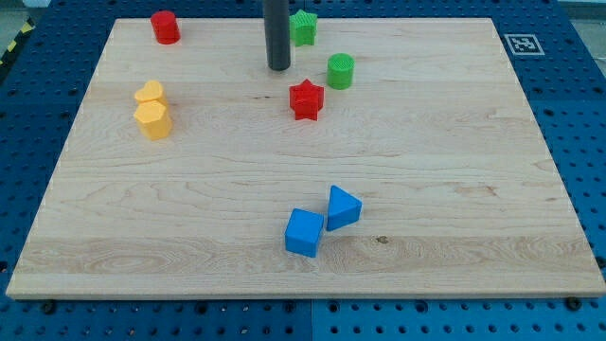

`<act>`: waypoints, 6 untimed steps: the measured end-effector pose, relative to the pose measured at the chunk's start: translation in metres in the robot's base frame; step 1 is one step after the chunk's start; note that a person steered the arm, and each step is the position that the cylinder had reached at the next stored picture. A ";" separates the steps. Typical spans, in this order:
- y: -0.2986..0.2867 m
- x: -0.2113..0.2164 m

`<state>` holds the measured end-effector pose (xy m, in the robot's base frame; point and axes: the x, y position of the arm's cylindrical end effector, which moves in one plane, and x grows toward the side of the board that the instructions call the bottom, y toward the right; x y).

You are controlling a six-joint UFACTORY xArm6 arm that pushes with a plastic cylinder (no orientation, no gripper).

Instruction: Move yellow hexagon closer to red star

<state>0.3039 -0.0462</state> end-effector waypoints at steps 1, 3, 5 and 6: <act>-0.033 0.003; -0.129 0.003; -0.180 0.045; -0.184 0.083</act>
<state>0.3873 -0.2301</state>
